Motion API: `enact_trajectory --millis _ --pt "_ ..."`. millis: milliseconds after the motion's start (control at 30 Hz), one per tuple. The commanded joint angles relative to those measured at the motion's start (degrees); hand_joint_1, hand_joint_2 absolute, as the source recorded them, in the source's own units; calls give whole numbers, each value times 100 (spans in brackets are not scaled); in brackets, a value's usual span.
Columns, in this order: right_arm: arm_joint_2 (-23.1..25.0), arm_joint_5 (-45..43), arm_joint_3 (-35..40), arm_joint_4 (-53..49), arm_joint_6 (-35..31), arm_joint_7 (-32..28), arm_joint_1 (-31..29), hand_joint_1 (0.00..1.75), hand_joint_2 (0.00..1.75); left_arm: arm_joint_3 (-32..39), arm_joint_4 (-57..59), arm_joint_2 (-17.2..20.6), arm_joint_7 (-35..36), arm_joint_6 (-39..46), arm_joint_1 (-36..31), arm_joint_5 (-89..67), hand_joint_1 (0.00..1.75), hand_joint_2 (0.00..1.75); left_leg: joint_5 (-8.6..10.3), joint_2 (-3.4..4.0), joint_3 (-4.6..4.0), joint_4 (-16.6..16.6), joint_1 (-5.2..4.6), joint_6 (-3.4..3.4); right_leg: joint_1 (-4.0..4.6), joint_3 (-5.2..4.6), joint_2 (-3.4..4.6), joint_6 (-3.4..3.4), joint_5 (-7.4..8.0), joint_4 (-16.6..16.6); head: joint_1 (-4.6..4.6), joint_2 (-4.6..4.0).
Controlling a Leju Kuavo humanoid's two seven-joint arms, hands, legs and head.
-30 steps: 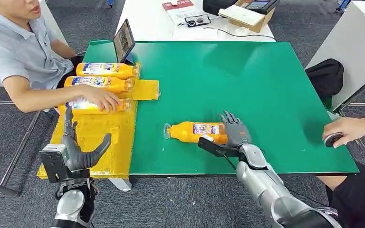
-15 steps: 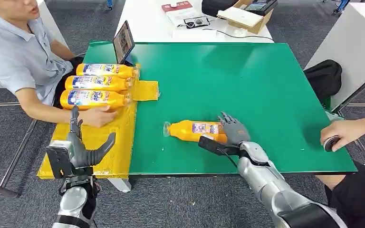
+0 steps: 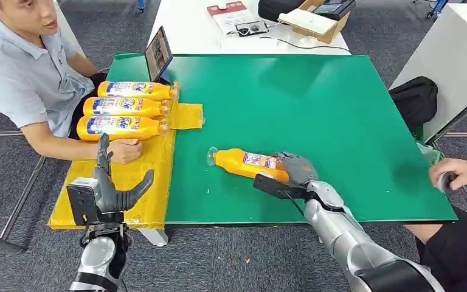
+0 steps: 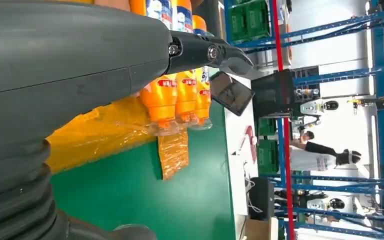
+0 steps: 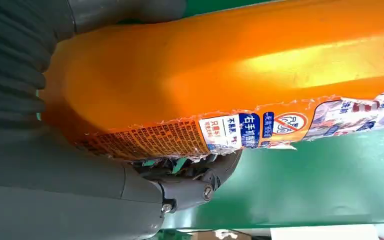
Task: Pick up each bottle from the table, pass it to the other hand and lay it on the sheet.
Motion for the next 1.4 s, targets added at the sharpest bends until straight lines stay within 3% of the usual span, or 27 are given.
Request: enact_trajectory --millis 33,133,233,267,433,567,667,767,933,1167,1400 --pt "251 -261 -174 239 205 141 353 175 175 -104 29 230 108 -368 96 76 0 175 -4 -1 17 -7 10 -8 10 20 0 -11 -2 -11 0 0" --pt "523 -871 -495 -140 185 -298 558 175 175 -47 -117 254 112 -602 294 200 0 175 -7 3 31 -11 17 -15 17 33 2 -21 -5 -16 0 0" --pt "940 -1862 -762 -1183 130 -848 1145 175 175 180 -65 272 772 -2410 615 2252 0 175 -12 36 41 -14 14 -14 15 31 29 -20 -2 -13 2 0" --pt "1036 -2123 -713 -1700 -40 -1022 1460 175 175 161 -9 248 699 -2578 740 2477 0 175 -12 40 40 -14 14 -13 14 31 33 -17 0 -15 0 0" --pt "1474 -3486 -379 -4095 -959 -1837 2752 175 175 -287 226 76 267 -2466 863 2452 0 175 -20 16 29 -8 16 -18 16 23 15 -23 -20 -3 -2 0" --pt "1547 -3901 221 -4819 -1892 -1980 2997 175 175 -576 392 65 -31 -2253 706 2140 0 175 -15 -9 -15 0 14 -13 10 -9 -3 -19 -23 7 0 0" --pt "1427 -3950 630 -4855 -2107 -1980 2920 175 175 -736 437 220 -240 -2226 643 1732 0 175 -17 -8 -29 3 15 -14 12 -22 -5 -22 -23 7 0 0" --pt "1400 -3844 873 -4240 -1867 -1980 2702 175 175 -794 352 281 -798 -2551 657 1460 0 175 -13 3 -28 -4 5 -13 4 -25 5 -21 -16 2 -2 0" --pt "1405 -3736 962 -3933 -1840 -1980 2619 175 175 -800 228 252 -950 -2532 680 1322 0 175 -9 -5 -29 -6 5 -13 5 -27 -3 -20 -14 -2 0 0" --pt "1465 -3313 1992 -2875 -1940 -1980 2199 175 175 -1075 87 238 -1016 -3106 470 1427 0 175 -16 6 -18 -3 10 -15 10 -18 9 -24 -17 -1 -2 0" --pt "1520 -3217 2111 -2663 -2001 -1980 2139 175 175 -1082 98 215 -1000 -3103 393 1419 0 175 -16 5 -19 -2 12 -14 11 -17 8 -24 -16 -1 2 0"
